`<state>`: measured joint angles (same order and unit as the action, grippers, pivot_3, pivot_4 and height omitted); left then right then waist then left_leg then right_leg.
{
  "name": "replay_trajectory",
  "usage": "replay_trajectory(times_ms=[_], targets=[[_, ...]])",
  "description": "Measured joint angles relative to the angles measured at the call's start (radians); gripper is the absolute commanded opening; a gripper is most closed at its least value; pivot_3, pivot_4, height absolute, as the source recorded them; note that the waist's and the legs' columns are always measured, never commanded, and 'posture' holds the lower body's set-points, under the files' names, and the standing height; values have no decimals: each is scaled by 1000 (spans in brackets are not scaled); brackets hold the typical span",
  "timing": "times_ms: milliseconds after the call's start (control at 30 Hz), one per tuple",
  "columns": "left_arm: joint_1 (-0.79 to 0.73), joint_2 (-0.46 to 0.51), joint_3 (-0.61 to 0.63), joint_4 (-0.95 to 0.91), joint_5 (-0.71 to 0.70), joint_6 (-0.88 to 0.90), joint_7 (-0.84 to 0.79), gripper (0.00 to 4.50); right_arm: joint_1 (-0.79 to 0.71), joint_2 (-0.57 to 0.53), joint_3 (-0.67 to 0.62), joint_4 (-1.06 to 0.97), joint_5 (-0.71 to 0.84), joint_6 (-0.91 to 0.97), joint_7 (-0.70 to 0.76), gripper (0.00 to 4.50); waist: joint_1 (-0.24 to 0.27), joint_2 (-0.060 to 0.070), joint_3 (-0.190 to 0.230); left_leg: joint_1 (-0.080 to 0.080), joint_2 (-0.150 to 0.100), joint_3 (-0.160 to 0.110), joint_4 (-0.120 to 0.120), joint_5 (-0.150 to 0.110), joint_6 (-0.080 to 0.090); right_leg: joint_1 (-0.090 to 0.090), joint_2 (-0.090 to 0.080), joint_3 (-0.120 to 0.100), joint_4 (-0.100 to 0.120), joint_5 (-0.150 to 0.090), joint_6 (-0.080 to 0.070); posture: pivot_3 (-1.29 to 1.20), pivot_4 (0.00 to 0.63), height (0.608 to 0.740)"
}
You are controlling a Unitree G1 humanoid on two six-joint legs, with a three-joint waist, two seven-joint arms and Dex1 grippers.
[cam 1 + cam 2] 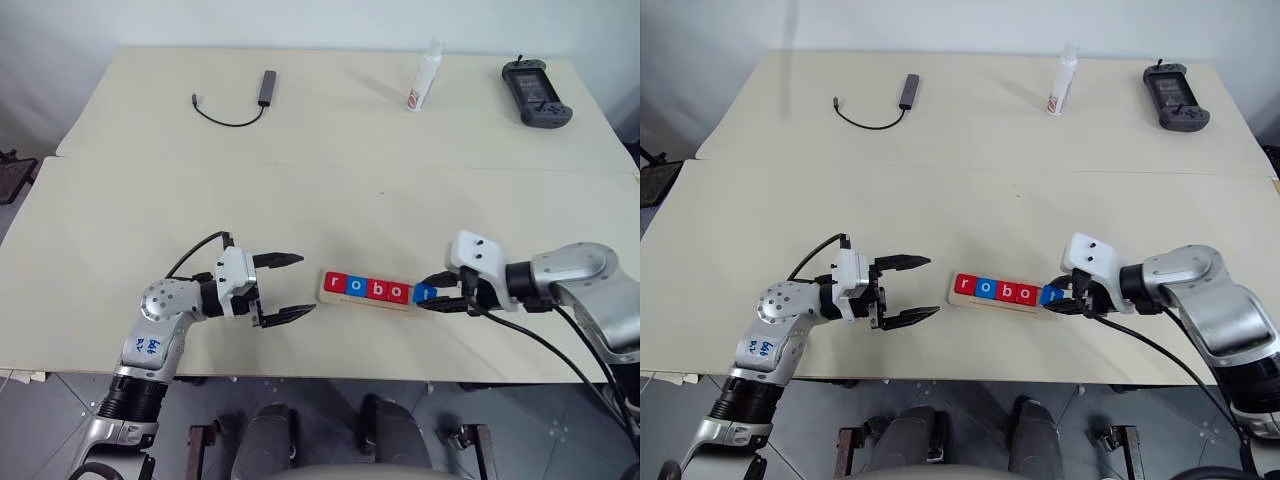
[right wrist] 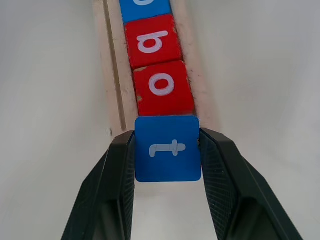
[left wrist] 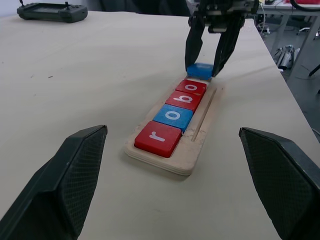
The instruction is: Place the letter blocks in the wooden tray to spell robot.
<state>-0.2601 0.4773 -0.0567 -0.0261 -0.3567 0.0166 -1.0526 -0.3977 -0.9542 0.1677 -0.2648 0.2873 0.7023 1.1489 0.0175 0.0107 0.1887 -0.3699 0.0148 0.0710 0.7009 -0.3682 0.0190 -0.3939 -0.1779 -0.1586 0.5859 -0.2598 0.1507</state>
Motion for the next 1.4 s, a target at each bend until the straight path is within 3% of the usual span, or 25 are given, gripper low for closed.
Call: replay_trajectory(times_ms=[200, 433, 567, 867, 1067, 1400], targets=[[8, 2, 0, -9, 0, 6, 14, 4500, -12, 9, 20, 13, -11, -7, -16, 4163, 6, 0, 0, 0, 0, 0, 0, 0, 0, 0, 0, 0, 0, 0, 0, 0, 150, 740], [29, 4, 6, -28, 0, 8, 23, 4500, 39, -46, -107, -29, 28, 1, -21, 4163, 7, 0, 0, 0, 0, 0, 0, 0, 0, 0, 0, 0, 0, 0, 0, 0, 150, 740], [29, 4, 7, -34, 0, 9, 25, 4500, 129, -66, -145, -94, 77, 28, -5, 3228, 7, 0, 0, 0, 0, 0, 0, 0, 0, 0, 0, 0, 0, 0, 0, 0, 150, 740], [19, 2, 7, -34, 0, 9, 21, 4500, 180, -65, -163, -190, 142, 86, -41, 42, 6, 0, 0, 0, 0, 0, 0, 0, 0, 0, 0, 0, 0, 0, 0, 0, 150, 740], [19, 2, 7, -33, 0, 11, 16, 4500, 168, -23, -92, -197, 129, 113, -118, 42, 7, 0, 0, 0, 0, 0, 0, 0, 0, 0, 0, 0, 0, 0, 0, 0, 150, 740], [9, 3, 7, -31, 0, 15, 15, 4500, 138, -27, -86, -179, 111, 150, -146, 42, 7, 0, 0, 0, 0, 0, 0, 0, 0, 0, 0, 0, 0, 0, 0, 0, 150, 740]])
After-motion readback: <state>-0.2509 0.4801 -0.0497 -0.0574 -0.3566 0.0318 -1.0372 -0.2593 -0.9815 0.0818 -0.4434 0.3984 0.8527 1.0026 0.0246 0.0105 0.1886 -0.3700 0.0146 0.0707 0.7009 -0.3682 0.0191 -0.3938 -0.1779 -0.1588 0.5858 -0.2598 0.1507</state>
